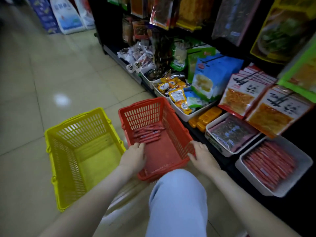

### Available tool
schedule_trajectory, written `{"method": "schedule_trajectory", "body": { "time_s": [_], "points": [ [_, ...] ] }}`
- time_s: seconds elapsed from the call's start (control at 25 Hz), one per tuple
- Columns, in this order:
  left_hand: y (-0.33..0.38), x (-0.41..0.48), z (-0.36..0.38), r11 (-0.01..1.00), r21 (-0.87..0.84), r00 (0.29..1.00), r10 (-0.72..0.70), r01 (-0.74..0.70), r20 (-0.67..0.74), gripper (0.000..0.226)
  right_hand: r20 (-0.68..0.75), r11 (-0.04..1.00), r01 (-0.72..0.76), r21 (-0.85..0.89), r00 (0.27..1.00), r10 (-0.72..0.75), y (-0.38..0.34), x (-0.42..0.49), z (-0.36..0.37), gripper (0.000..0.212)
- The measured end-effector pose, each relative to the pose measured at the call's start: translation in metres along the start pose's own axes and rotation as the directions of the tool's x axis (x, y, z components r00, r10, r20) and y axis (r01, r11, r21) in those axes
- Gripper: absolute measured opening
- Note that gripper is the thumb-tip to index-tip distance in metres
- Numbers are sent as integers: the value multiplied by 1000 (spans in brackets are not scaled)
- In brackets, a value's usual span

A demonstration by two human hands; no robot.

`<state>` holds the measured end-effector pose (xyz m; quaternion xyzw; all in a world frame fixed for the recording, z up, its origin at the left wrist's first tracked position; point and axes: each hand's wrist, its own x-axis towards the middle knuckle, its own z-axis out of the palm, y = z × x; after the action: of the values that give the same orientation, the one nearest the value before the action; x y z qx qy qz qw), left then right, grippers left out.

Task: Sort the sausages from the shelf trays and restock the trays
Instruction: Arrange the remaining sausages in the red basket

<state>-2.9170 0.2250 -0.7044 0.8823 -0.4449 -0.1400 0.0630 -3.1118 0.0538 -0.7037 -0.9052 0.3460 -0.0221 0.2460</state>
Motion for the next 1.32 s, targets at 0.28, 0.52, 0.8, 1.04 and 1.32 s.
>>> {"method": "schedule_trajectory", "body": {
  "time_s": [0.28, 0.52, 0.8, 1.04, 1.32],
  "points": [
    [-17, 82, 94, 978, -115, 979, -161, 176, 125, 59, 163, 990, 115, -87, 982, -100, 27, 102, 78, 69],
    [-27, 141, 221, 862, -103, 754, -369, 496, 543, 131, 536, 770, 549, -326, 778, -327, 62, 187, 194, 115],
    [-26, 168, 311, 900, 87, 716, -396, 428, 574, 137, 912, 451, 852, -265, 373, -169, 79, 224, 285, 93],
    [-32, 190, 313, 918, -351, 951, -75, 184, 301, 96, 608, 479, 787, -389, 609, -508, 105, 243, 294, 54],
    [-35, 200, 307, 960, -97, 932, -225, 262, 284, 103, 598, 528, 749, -400, 650, -469, 99, 244, 304, 70]
  ]
}}
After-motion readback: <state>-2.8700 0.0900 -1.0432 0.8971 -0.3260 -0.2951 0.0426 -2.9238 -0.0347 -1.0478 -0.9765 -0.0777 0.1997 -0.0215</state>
